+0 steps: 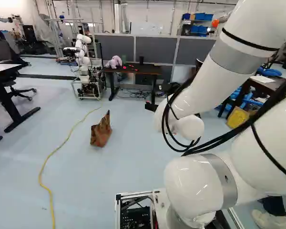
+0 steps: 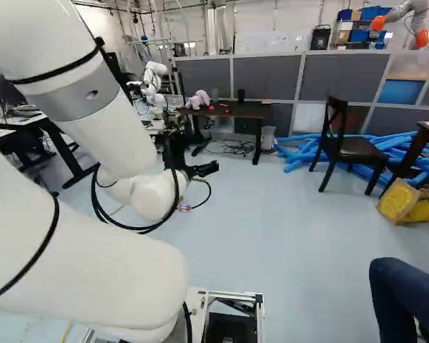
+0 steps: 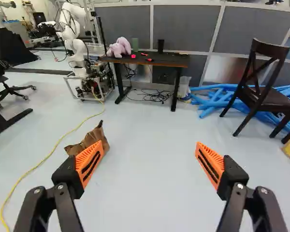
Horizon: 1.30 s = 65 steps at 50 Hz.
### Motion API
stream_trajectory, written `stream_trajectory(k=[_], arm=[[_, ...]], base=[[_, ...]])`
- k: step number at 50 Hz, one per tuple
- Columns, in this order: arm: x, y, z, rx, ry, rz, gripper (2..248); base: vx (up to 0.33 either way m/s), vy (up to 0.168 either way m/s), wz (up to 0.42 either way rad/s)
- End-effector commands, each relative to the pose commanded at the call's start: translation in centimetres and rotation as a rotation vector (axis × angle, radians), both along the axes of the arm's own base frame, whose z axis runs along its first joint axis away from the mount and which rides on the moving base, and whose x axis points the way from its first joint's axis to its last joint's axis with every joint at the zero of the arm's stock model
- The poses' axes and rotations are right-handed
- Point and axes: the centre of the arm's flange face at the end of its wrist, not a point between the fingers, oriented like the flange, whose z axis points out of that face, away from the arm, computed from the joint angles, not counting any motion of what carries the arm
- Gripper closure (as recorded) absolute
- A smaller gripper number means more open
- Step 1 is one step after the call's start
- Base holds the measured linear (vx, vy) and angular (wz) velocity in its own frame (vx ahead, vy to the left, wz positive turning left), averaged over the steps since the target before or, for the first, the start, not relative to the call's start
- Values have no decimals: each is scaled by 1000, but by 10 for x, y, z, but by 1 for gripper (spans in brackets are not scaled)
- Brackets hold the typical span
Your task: Pick up the bag on the ground and place it on the table
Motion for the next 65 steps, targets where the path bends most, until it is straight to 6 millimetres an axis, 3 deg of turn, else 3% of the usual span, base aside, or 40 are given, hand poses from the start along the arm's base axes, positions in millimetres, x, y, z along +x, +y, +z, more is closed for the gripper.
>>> stream_trajectory(k=[65], arm=[[0,0,0,0,0,0,3]], base=[[162,75,176]])
